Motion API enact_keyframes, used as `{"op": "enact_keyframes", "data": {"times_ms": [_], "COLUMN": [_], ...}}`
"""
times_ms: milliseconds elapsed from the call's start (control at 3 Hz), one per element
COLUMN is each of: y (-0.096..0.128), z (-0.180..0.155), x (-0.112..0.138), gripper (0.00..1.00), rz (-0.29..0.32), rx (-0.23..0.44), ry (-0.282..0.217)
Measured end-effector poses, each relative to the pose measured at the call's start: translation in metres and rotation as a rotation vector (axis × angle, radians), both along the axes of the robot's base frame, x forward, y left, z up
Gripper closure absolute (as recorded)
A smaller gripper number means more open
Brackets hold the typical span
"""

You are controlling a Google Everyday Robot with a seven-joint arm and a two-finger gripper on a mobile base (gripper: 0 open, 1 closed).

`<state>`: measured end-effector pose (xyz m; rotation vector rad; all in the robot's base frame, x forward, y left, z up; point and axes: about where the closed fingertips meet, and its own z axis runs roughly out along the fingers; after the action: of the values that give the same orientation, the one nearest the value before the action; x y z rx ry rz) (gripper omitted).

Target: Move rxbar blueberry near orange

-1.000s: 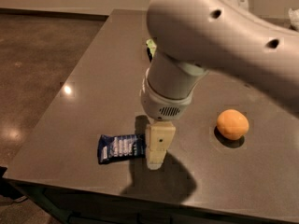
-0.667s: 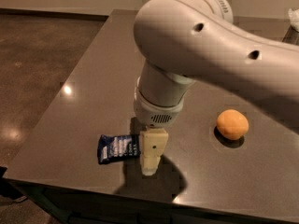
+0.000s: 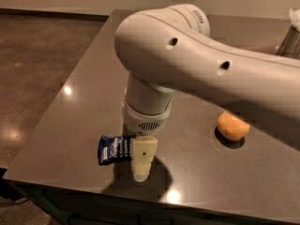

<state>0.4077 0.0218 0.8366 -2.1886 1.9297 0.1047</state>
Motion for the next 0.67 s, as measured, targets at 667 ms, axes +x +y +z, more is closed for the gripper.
{"op": "enact_keyframes", "data": {"times_ms": [667], "y": [0.0068], "z": [-0.0091], "x": [0.0038], "gripper": [0.38], "rz": [-0.025], "rx": [-0.032], "ry": [0.03]}}
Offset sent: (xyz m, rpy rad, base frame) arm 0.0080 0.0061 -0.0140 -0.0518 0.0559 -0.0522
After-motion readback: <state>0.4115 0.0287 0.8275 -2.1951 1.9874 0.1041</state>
